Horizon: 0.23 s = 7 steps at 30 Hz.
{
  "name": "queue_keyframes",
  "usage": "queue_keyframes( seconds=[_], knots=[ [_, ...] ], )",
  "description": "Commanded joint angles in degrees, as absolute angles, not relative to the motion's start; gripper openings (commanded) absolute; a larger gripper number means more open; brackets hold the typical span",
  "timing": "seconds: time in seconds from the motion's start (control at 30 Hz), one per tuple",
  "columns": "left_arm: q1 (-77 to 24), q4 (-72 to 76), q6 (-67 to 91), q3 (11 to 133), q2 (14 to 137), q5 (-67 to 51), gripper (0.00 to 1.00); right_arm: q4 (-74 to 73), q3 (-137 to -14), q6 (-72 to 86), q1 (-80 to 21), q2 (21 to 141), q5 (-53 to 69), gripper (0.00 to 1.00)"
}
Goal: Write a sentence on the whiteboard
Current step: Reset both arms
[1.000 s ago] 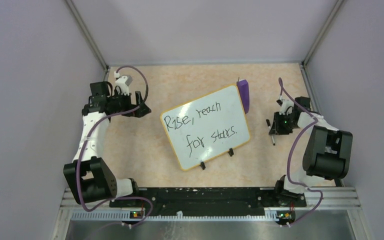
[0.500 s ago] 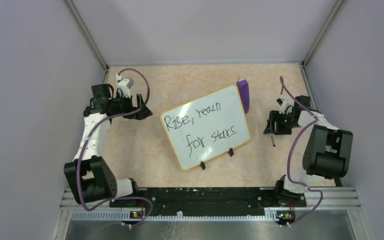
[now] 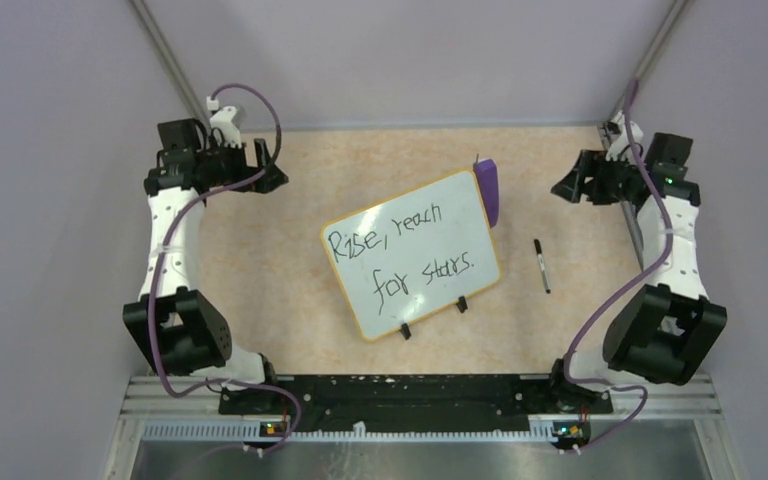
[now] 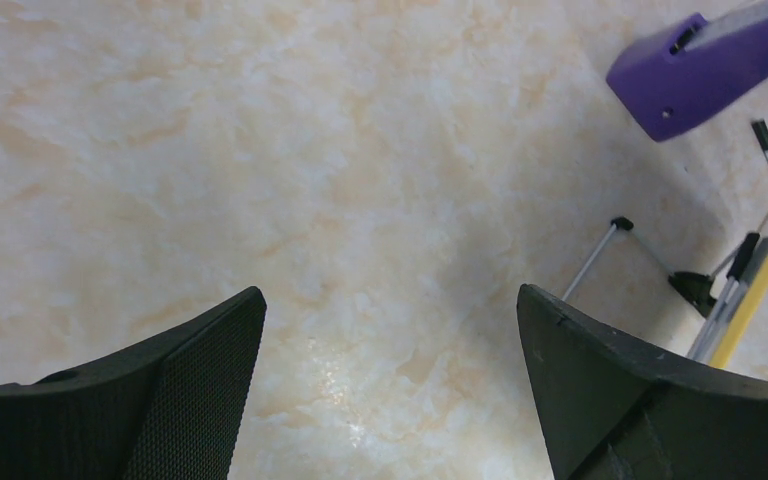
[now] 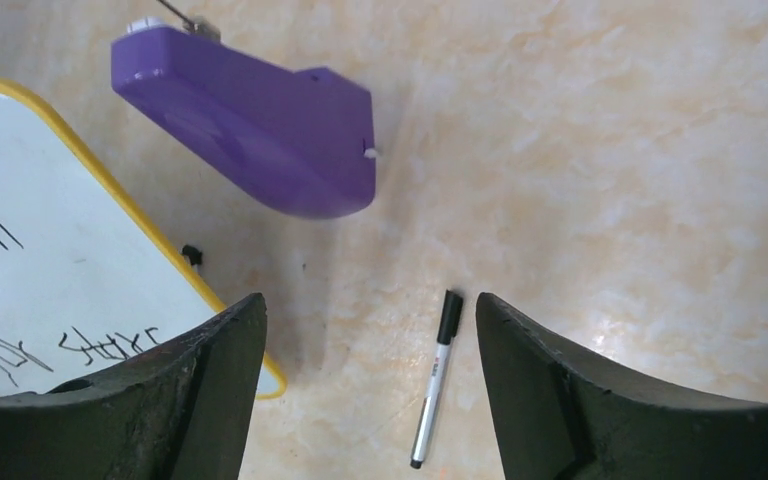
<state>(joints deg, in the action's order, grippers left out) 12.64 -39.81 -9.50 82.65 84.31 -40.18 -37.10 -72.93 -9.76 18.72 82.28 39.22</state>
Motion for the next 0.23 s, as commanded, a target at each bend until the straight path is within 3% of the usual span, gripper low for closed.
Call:
queue_keyframes(
  seconds=[0.0, 0.2],
  knots=[
    [15.03, -38.98, -6.18, 86.99, 86.13, -36.84, 0.99, -35.50, -75.99, -8.36, 22.19, 79.56, 44.44, 0.74],
    [16.96, -35.82, -5.07, 82.96, 85.40, -34.71, 0.99, -31.24, -71.07, -8.32, 22.63, 75.60, 44.67, 0.82]
  ],
)
